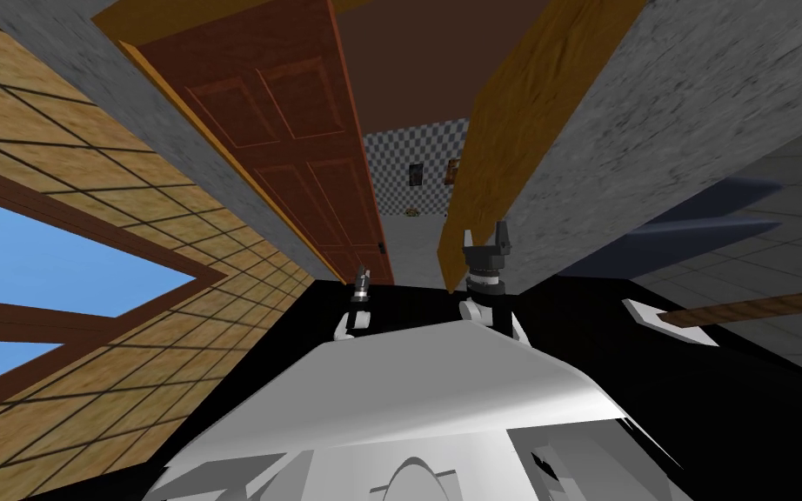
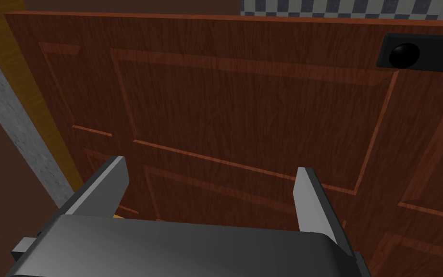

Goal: Push the door open

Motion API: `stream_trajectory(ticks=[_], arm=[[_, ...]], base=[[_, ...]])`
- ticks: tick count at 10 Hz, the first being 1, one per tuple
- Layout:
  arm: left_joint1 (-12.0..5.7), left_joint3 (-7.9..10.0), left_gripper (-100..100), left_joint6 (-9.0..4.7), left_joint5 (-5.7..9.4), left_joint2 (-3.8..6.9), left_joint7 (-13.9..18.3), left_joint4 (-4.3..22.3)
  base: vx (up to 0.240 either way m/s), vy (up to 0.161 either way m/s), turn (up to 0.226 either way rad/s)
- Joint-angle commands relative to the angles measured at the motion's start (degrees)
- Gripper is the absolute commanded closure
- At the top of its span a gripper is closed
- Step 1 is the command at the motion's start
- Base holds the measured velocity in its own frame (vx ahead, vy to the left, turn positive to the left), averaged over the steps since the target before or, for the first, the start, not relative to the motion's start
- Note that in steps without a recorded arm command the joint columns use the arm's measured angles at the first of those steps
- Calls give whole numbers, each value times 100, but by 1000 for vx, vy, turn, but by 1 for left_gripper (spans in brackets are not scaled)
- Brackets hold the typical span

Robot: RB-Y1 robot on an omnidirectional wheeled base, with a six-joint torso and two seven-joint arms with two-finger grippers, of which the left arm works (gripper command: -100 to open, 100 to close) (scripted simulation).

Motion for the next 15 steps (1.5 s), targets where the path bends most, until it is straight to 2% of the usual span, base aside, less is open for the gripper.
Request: stream_trajectory(ticks=[1, 4, 5, 11, 12, 15], arm=[[-85, -23, -100, -22, -17, -1, 23, 253], [-271, -63, -100, -67, -48, -21, 57, 743], [-271, -63, -100, -67, -48, -21, 57, 751], [-617, -137, -100, -151, -107, -70, 120, 1680], [-617, -137, -100, -151, -107, -70, 120, 1680], [-766, -168, -100, -187, -133, -100, 148, 2081]], base=[[79, 28, -2], [98, 33, -4], [62, 28, 1], [87, 29, -3], [76, 17, -1], [70, 25, -2]])
